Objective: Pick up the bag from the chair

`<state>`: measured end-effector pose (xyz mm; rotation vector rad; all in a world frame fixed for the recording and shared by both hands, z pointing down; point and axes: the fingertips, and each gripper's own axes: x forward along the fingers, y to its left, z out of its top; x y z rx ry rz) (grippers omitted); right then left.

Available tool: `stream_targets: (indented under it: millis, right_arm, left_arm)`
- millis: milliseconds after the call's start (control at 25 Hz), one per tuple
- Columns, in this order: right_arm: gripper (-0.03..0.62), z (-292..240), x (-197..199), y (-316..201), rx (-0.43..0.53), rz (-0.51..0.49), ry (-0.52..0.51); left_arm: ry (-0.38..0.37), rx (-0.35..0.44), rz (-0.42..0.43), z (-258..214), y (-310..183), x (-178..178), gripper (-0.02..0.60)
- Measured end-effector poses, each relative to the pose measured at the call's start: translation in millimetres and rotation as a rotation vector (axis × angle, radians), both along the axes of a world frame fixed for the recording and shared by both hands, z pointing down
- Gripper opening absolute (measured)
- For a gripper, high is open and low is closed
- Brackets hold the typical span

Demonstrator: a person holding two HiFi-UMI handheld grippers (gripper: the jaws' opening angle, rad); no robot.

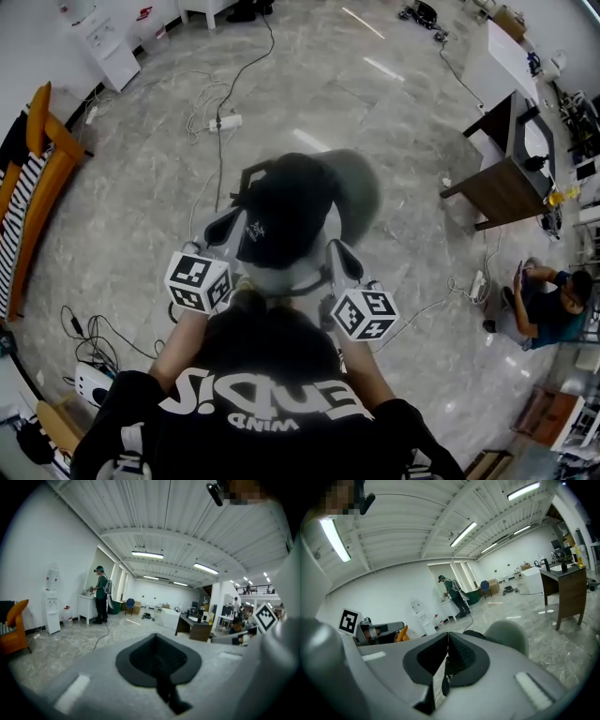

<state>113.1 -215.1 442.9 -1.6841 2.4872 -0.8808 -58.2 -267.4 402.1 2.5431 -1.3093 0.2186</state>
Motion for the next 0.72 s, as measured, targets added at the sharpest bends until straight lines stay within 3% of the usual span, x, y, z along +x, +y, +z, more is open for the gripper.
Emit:
stream_targets:
  millis: [280, 440, 720]
  right_arm:
    - [0.060, 1, -7, -18, -0.006, 0.043, -0.026]
    - [0.140, 9, -14, -27, -0.028, 0.063, -0.026]
    - [0.319, 26, -12, -41, -0.080, 0.094, -0.045]
  left_arm:
    - [-0.001, 0.008, 0.052, 2, -22, -6, 0.008]
    - [0.010, -0.012, 0.073, 14, -32, -11, 0.077]
    - [0.003, -0.068, 0.082, 34, -56, -1, 0.324]
